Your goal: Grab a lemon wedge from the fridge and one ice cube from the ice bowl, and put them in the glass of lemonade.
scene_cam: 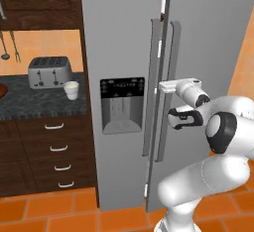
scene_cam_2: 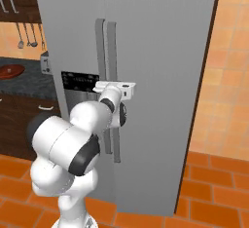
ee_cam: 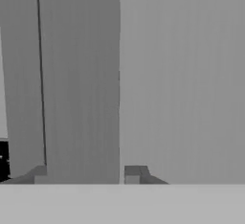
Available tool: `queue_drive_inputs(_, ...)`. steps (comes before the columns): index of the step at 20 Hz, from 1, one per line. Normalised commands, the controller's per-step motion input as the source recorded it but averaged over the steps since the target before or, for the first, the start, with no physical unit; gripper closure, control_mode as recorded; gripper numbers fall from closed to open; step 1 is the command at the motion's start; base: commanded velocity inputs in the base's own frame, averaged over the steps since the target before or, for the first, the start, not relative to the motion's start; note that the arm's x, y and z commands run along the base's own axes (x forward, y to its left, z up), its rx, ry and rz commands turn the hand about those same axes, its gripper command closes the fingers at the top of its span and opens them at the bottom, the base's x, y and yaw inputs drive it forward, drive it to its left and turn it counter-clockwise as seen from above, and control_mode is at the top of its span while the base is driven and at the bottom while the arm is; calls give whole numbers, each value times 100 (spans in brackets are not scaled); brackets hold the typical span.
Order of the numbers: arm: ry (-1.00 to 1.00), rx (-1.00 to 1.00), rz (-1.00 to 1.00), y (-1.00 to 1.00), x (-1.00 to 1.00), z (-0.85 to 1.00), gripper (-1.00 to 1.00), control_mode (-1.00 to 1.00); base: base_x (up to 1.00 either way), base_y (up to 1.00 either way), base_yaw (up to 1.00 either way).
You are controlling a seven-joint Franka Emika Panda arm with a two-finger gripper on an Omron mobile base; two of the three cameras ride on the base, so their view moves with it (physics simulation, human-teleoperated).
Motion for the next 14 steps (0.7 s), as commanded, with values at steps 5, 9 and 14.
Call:
queue_drive_inputs(5,-4,5,-11,-49,-73,33,100,-100,0,0,0)
queue_drive_inputs(9,0,9,-12,-46,-72,70,100,-100,0,0,0)
queue_drive_inputs(14,0,12,-14,-48,-74,79,100,-100,0,0,0)
